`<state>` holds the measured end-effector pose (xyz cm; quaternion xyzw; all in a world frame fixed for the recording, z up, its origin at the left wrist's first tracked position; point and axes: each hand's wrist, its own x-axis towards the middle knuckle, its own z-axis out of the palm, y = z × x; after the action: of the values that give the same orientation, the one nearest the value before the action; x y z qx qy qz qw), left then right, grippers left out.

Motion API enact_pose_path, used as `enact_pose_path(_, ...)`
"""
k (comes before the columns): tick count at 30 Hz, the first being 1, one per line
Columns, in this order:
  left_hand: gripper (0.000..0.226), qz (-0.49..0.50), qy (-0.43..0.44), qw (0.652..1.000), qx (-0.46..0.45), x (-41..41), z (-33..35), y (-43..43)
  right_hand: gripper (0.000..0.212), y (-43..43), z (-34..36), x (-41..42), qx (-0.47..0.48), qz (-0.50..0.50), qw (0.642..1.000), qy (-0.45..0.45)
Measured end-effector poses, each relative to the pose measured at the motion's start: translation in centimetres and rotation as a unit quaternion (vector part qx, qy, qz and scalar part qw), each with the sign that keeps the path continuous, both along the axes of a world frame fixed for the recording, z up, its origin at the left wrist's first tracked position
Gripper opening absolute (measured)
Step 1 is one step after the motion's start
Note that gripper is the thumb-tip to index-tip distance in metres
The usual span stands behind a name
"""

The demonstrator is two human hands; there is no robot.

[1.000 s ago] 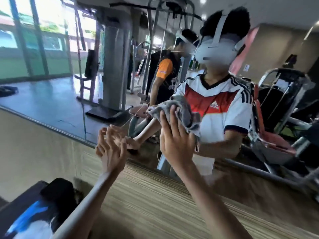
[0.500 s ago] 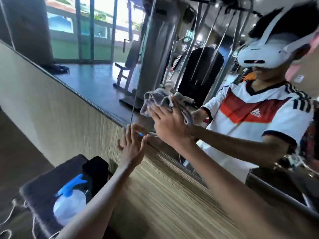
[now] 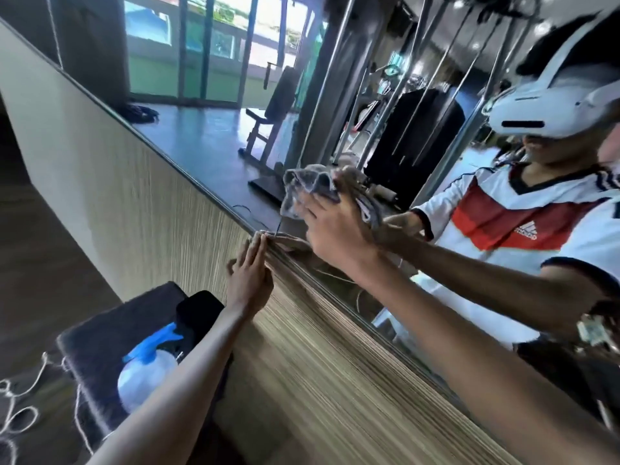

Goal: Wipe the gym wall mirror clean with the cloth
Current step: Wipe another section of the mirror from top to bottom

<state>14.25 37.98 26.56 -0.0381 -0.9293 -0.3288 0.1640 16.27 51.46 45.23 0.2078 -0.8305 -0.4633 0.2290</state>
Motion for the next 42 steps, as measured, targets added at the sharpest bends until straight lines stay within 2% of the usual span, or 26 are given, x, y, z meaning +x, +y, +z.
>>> enact_pose_path(2,0.075,-0.003,0.006,1.000,-0.002,0.0,-0.1,-0.4,0.049,-2.3,-2.9,-0.9,-0.050,-0.003,0.997,-0.061)
enact_pose_path(4,0.077,-0.003,0.008,1.000,-0.005,-0.2,-0.4,-0.6,0.057,-2.0,-5.9,0.3,-0.044,-0.024,0.992,-0.118)
enact_pose_path(6,0.075,0.008,0.005,1.000,0.002,-0.1,-0.2,-0.3,0.059,1.5,-7.4,3.4,-0.001,-0.035,0.989,-0.145)
enact_pose_path(8,0.074,0.013,-0.013,1.000,0.016,0.3,0.2,0.9,0.057,6.8,-7.6,8.1,-0.014,-0.038,0.985,-0.170)
enact_pose_path(12,0.072,0.010,-0.023,0.999,0.038,2.1,0.6,3.9,0.047,13.8,-4.4,13.1,-0.057,-0.032,0.992,-0.108)
enact_pose_path(17,0.072,-0.012,-0.033,0.998,0.056,5.2,0.9,7.0,0.057,9.1,-5.9,9.0,-0.122,-0.054,0.991,0.011)
enact_pose_path(21,0.072,-0.032,-0.016,0.999,0.038,7.6,0.2,8.0,0.052,8.5,-9.6,9.6,-0.043,-0.066,0.992,-0.096)
enact_pose_path(25,0.075,-0.027,-0.002,0.998,0.056,9.3,-0.2,9.6,0.052,15.8,-9.5,16.8,-0.027,-0.053,0.990,-0.127)
enact_pose_path(26,0.075,-0.031,0.000,0.997,0.064,9.9,-0.4,10.7,0.054,18.2,-9.1,18.9,-0.029,-0.057,0.991,-0.117)
enact_pose_path(29,0.075,-0.040,-0.012,0.994,0.099,12.5,-0.4,14.8,0.054,23.9,-5.8,22.5,-0.081,-0.049,0.996,0.000)
enact_pose_path(32,0.084,-0.042,-0.026,0.987,0.154,15.4,0.2,19.5,0.052,24.7,-3.4,22.8,-0.173,-0.021,0.980,0.095)
enact_pose_path(34,0.087,-0.040,-0.039,0.982,0.179,17.0,0.6,22.0,0.053,24.0,-4.5,22.8,-0.182,-0.011,0.976,0.116)
enact_pose_path(36,0.084,-0.038,-0.043,0.980,0.190,18.5,0.7,23.8,0.053,23.8,-7.7,23.0,-0.152,-0.025,0.985,0.071)
enact_pose_path(39,0.081,-0.047,-0.027,0.979,0.196,20.6,0.3,25.6,0.056,26.0,-12.4,25.8,-0.083,-0.093,0.989,-0.075)
enact_pose_path(42,0.082,-0.053,-0.021,0.980,0.193,22.2,-0.2,26.8,0.058,31.3,-12.6,30.5,-0.070,-0.084,0.989,-0.098)
